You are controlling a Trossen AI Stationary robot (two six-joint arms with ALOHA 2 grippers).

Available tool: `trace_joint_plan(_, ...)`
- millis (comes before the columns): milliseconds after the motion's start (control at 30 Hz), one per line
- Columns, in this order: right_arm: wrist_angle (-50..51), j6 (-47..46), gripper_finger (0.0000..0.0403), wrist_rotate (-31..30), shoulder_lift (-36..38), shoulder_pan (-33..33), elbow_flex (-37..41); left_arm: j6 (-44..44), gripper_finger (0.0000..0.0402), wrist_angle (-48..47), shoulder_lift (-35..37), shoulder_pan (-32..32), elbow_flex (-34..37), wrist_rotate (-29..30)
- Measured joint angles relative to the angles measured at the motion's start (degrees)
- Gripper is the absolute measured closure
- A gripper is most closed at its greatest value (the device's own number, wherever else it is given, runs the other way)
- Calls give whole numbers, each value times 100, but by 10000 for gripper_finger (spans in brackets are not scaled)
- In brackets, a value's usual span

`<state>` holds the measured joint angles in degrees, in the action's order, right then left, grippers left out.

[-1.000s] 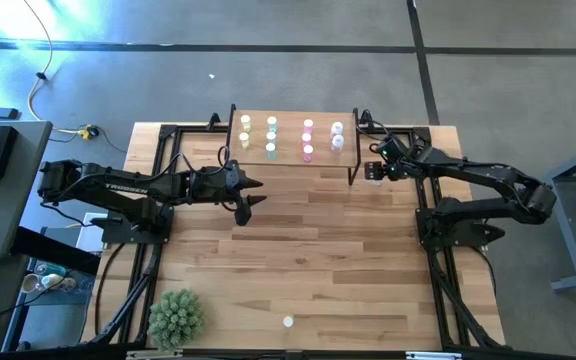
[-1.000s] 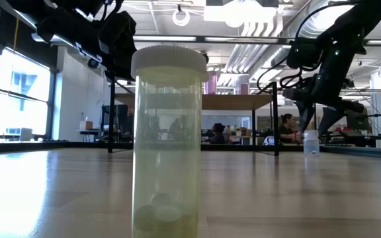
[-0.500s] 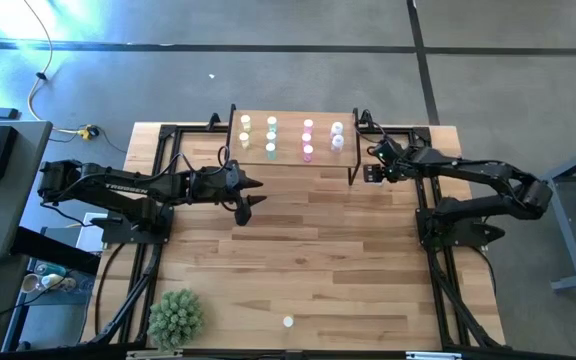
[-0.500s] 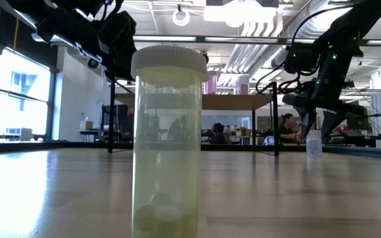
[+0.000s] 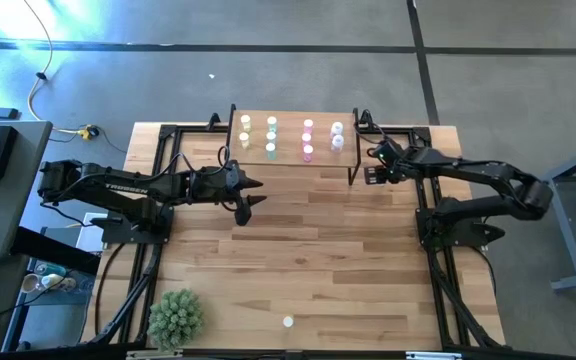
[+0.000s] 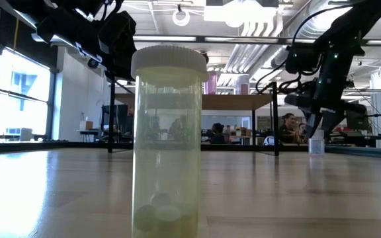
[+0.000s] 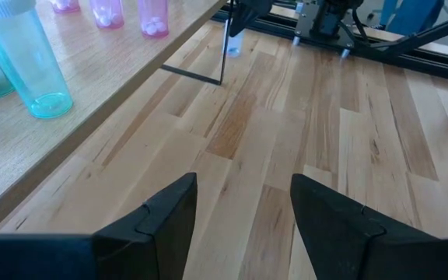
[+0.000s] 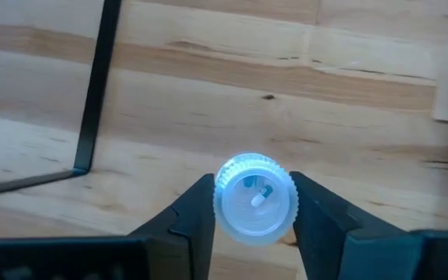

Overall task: Pick and place medicine bottles onto shelf by color
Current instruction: Put the transparent pill bottle and align it with the other transparent pill bottle on the shelf

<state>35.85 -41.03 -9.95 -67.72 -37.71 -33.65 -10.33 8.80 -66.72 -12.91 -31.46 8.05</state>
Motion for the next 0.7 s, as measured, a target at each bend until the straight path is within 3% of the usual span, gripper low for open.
trace_joint_plan(333,1008,207,270,30,718,102,-490,0,205,-55,0,-2,0,1)
trace_joint_plan(700,2270,148,270,-356,1043,751,-2138,-1,205,-213,53,192,0,4)
